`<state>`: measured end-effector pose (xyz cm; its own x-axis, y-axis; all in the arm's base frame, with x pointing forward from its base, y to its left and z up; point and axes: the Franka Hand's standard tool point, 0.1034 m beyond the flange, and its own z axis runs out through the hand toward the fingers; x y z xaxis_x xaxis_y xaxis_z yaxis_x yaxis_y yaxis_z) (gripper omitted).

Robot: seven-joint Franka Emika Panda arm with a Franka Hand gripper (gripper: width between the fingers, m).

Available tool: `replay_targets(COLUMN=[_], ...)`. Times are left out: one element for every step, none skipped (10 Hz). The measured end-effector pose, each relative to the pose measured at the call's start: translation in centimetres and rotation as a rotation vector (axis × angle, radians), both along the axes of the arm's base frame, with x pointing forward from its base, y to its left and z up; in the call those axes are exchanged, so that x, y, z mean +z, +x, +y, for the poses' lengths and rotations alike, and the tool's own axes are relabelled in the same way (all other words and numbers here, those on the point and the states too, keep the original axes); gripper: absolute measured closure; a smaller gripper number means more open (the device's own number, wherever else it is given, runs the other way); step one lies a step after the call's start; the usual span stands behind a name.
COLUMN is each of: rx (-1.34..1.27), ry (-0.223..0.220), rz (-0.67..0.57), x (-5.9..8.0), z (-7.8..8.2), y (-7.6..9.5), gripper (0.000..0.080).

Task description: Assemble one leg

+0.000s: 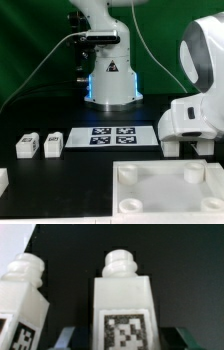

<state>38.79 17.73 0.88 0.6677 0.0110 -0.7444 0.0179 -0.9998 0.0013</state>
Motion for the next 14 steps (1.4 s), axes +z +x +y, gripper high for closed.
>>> replay_targets(rx=[0.0,0.0,-0.001,0.013,0.04,0.067,0.089,0.086,0.09,0.08,0.072,0.065,0.063,0.058], ry=[0.0,0.0,0.0,0.011,0.03,0.067,0.091,0.097,0.104,0.103,0.099,0.102,0.107,0.119], rz=[0.0,0.0,-0.001,-0.013,-0.059,-0.093,-0.205,-0.33,-0.427,-0.546,-0.613,-0.708,-0.783,-0.91], x=[0.0,0.0,0.0,1.0,2.3,4.1,6.0,7.9,10.0,11.7,13.0,13.9,13.5,13.3], z=[0.0,0.0,0.0,-0.6,-1.2,-2.2,-3.2,-3.9,-4.9,-5.4,-5.6,-5.5,-5.6,-5.5], y=[0.0,0.0,0.1,1.5,3.2,4.7,6.9,7.9,8.5,9.6,9.8,10.3,10.2,10.6], gripper=[0.0509,0.0509,0.0509,0.0509,0.0509,0.0509,0.0509,0.0509,0.0509,0.0509,0.0509,0.0509,0.0509,0.0509])
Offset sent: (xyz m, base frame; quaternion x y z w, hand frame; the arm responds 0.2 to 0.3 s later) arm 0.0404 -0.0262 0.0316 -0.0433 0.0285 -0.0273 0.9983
